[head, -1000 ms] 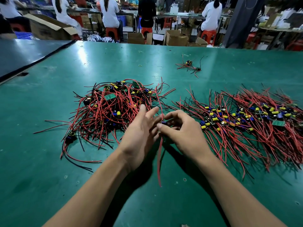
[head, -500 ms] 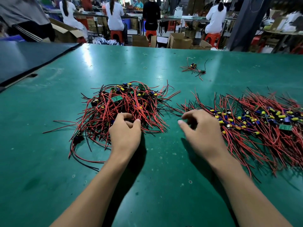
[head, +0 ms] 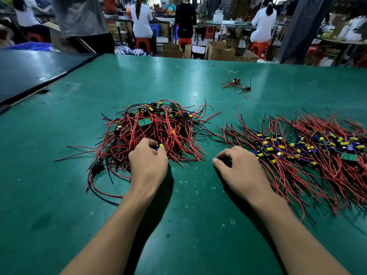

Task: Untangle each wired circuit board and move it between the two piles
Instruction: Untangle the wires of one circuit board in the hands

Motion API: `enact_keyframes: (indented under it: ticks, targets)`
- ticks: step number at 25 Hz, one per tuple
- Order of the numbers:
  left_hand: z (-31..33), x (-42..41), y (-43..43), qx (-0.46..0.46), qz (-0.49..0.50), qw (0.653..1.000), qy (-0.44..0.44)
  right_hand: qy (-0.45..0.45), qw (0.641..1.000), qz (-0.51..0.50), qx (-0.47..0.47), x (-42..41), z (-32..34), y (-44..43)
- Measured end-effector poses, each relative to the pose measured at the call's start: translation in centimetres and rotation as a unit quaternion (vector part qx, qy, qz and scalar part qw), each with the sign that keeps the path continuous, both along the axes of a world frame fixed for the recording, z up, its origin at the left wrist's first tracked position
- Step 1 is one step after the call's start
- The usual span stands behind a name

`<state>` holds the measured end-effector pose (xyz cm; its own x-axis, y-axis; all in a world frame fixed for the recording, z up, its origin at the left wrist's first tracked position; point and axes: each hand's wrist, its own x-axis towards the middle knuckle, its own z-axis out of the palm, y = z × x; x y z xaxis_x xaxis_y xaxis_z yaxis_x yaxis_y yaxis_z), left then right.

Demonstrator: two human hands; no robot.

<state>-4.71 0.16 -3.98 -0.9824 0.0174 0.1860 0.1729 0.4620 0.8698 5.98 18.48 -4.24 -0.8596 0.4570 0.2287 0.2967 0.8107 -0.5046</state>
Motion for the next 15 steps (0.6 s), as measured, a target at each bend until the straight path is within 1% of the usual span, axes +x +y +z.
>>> enact_keyframes:
  ticks: [2,4,5,6,7,8,9,10,11,12,13,15]
  targets:
    - [0.4,0.4,-0.1,-0.01,-0.002,1.0,0.019,0.003,1.0,0.002,0.001,0.0,-0.1,0.0]
    - [1.0,1.3,0.0,0.005,-0.017,0.998,0.06,0.032,0.999,0.002,-0.018,-0.2,-0.1,-0.1]
    - [1.3,1.8,0.1,0.024,-0.025,0.996,0.082,0.057,0.997,-0.002,-0.05,-0.3,-0.1,-0.2]
    - [1.7,2.4,0.3,0.05,-0.033,0.993,0.1,0.081,0.991,-0.004,-0.105,-0.6,0.0,-0.3]
    - [1.9,2.9,0.5,0.076,-0.044,0.99,0.113,0.094,0.978,0.007,-0.187,-0.7,0.1,-0.4]
    - [2.1,3.5,0.8,0.095,-0.064,0.986,0.122,0.095,0.953,0.035,-0.287,-0.9,0.3,-0.6]
    - [2.2,4.1,1.0,0.103,-0.091,0.982,0.128,0.085,0.915,0.07,-0.389,-0.9,0.5,-1.1]
    - [2.3,4.6,1.3,0.103,-0.122,0.978,0.133,0.072,0.874,0.1,-0.47,-1.0,0.7,-1.5]
    - [2.2,4.9,1.6,0.097,-0.153,0.974,0.136,0.068,0.843,0.124,-0.519,-1.0,0.9,-1.8]
    - [2.1,5.1,1.7,0.09,-0.178,0.971,0.133,0.071,0.83,0.145,-0.534,-0.9,1.0,-1.8]
    - [1.9,5.1,1.8,0.086,-0.197,0.968,0.126,0.082,0.835,0.161,-0.519,-0.8,1.0,-1.7]
    - [1.7,5.1,1.9,0.087,-0.224,0.964,0.11,0.098,0.877,0.18,-0.434,-0.5,1.1,-1.1]
